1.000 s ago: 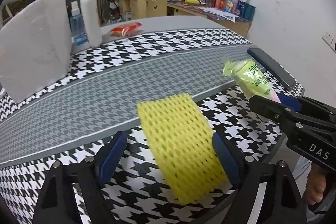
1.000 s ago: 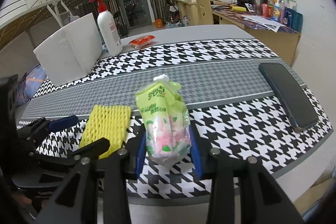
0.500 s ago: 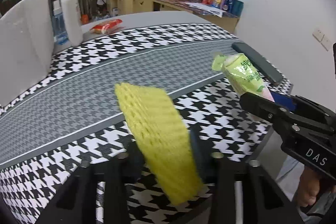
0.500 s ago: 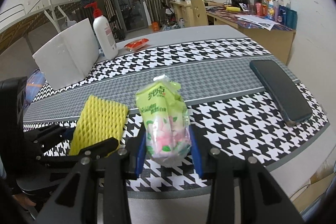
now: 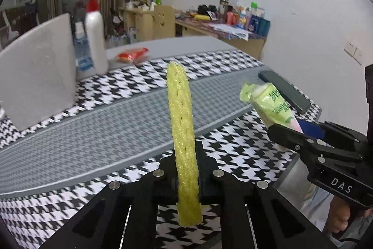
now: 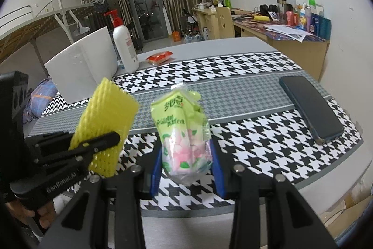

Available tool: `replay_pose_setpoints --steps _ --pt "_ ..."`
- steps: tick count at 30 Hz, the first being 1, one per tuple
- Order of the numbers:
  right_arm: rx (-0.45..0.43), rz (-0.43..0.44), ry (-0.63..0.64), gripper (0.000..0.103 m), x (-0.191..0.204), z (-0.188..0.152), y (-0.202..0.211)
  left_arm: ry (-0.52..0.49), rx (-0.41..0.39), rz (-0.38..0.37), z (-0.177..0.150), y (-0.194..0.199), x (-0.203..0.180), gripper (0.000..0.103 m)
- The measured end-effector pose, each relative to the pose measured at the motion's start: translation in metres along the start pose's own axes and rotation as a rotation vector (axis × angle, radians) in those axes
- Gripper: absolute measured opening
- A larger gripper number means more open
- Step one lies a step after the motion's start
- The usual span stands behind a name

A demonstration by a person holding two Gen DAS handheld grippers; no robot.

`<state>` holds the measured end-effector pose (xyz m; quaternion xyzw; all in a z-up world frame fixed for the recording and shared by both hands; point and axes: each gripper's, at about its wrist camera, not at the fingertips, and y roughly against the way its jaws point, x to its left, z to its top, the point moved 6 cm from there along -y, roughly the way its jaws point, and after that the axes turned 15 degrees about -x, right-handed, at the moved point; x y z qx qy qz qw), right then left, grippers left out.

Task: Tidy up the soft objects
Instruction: 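Carry the yellow net and soap packet in both tools over the foam box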

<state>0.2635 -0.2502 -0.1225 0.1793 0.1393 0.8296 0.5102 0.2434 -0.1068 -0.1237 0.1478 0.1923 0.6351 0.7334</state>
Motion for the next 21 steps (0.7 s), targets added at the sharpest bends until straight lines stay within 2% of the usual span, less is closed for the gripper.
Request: replay_pose_setpoints --steps 6,21 --pt "-0.032 0.025 0.026 0.043 0.016 0.010 0.004 -0.011 -0.046 0.047 0.009 0.018 0.017 0.011" --pt "-0.084 0.073 0.062 0.042 0.047 0.029 0.005 -0.027 -0.115 0.088 0.029 0.046 0.039 0.011"
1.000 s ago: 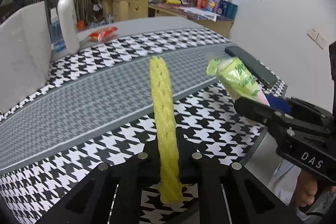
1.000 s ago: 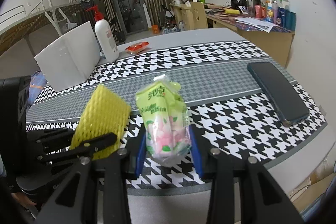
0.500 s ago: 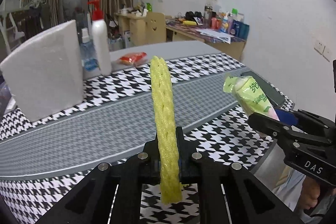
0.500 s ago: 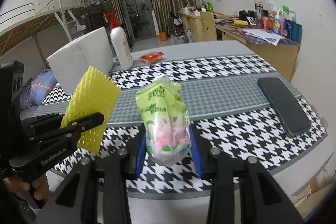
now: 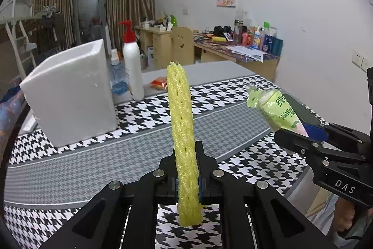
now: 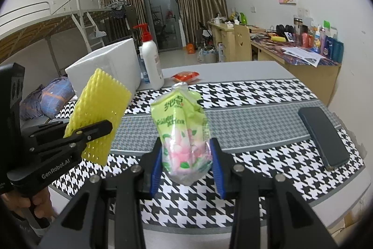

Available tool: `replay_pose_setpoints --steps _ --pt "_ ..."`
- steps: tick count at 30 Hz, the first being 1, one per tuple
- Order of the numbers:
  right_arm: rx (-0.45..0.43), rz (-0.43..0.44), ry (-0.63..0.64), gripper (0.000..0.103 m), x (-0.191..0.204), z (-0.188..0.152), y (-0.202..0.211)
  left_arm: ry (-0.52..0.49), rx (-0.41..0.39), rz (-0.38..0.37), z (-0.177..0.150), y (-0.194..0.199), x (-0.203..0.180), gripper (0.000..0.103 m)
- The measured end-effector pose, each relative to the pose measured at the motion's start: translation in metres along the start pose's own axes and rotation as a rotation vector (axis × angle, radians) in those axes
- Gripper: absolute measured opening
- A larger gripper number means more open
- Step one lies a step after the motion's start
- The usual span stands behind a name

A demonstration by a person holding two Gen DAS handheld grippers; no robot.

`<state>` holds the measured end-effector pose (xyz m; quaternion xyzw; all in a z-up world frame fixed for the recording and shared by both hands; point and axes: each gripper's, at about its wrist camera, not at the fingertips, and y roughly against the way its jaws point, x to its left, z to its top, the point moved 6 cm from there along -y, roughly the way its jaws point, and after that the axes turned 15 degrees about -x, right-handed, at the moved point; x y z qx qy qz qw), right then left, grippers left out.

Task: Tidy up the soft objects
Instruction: 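Carry the yellow net and soap packet in both tools over the foam box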

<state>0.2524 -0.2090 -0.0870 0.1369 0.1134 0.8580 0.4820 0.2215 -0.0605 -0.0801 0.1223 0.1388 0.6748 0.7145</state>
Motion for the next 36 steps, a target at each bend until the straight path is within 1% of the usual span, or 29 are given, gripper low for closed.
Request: replay_pose_setpoints --steps 8,14,21,30,36 --pt "-0.031 0.031 0.026 0.043 0.018 0.015 -0.004 0.009 -0.045 0.012 0.021 0.012 0.018 0.011" --pt "-0.042 0.043 0.036 0.043 0.026 0.028 -0.009 -0.005 -0.086 0.047 0.037 0.019 0.031 0.011" --pt "-0.079 0.062 0.054 0.043 0.040 0.046 -0.010 -0.028 -0.130 0.073 0.054 0.030 0.044 0.011" --pt "-0.106 0.082 0.076 0.042 0.057 0.064 -0.018 -0.039 -0.183 0.096 0.075 0.043 0.060 0.011" --pt "-0.120 0.089 0.086 0.043 0.065 0.076 -0.024 -0.041 -0.209 0.099 0.086 0.046 0.066 0.011"
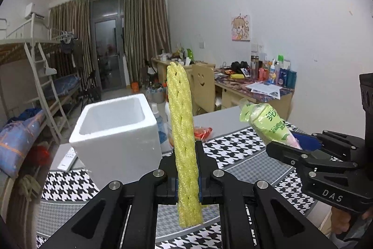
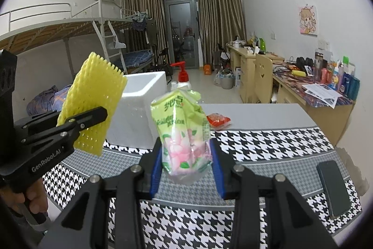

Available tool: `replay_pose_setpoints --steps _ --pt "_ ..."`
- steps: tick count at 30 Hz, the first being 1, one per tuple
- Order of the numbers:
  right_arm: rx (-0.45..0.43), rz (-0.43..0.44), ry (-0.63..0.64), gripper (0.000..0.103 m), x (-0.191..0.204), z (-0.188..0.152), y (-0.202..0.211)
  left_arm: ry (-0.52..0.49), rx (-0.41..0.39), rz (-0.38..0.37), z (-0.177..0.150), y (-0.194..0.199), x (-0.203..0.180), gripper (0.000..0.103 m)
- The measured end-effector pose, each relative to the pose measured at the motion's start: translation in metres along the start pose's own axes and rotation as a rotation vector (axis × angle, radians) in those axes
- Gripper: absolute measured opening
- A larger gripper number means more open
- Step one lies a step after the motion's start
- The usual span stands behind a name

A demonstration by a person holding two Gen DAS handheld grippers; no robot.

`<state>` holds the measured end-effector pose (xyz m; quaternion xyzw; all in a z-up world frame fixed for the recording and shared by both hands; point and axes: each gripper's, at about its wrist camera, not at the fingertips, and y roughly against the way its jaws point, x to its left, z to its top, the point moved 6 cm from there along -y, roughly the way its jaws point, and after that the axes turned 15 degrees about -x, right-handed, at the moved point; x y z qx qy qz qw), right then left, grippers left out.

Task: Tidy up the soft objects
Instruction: 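Carry the yellow net and soap packet in both tools over the foam box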

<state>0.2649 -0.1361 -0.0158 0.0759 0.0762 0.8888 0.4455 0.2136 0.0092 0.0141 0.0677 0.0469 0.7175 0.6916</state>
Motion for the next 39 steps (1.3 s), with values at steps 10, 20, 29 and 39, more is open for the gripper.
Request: replay_pose_setpoints --steps 10,20,29,39 --pt "-0.025 0.017 0.011 0.043 0.011 0.019 -0.011 -0.003 -0.037 0.028 0.020 -0.004 0.018 0.011" --pt "-0.034 0.026 0.031 0.043 0.021 0.033 -0.026 -0.003 -0.051 0.060 0.029 -0.014 0.035 0.011" --pt "-0.050 0.030 0.056 0.043 0.034 0.045 -0.038 -0.012 -0.065 0.098 0.041 -0.026 0.054 0.011" --pt "-0.052 0.049 0.086 0.043 0.053 0.055 -0.061 0.002 -0.065 0.129 0.048 -0.037 0.078 0.011"
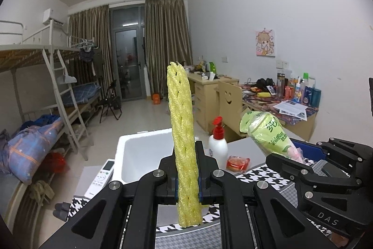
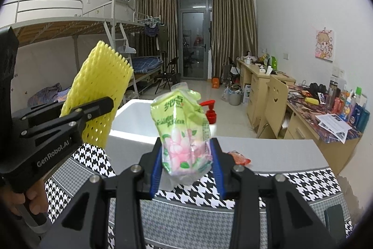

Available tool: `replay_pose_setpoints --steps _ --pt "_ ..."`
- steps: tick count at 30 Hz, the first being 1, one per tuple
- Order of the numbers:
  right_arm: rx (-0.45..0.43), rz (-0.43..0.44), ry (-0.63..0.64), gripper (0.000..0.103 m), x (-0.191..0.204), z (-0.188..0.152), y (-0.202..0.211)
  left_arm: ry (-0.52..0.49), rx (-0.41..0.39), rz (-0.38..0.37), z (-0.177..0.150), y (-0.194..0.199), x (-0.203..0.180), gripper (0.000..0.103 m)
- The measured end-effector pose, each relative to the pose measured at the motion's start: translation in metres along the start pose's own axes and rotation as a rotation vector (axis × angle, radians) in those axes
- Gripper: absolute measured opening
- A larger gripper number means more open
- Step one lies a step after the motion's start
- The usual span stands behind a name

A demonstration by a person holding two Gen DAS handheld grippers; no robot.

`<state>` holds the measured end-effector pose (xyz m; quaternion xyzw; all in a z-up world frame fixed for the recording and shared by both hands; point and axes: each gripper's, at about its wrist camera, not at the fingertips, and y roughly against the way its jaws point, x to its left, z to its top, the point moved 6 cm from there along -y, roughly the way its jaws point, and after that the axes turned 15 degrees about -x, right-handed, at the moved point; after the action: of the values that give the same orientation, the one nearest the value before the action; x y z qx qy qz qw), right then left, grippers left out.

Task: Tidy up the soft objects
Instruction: 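Carry the yellow net and soap packet in both tools over the foam box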

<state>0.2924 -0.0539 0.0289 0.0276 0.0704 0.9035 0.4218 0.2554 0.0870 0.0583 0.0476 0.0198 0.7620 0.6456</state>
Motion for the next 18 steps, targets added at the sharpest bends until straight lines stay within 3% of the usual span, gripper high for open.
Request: replay_pose_setpoints --steps 18 --pt "0.026 0.038 0.003 0.043 0.015 0.009 -0.049 0.012 0.028 0.076 -0.005 -0.033 0.033 0.011"
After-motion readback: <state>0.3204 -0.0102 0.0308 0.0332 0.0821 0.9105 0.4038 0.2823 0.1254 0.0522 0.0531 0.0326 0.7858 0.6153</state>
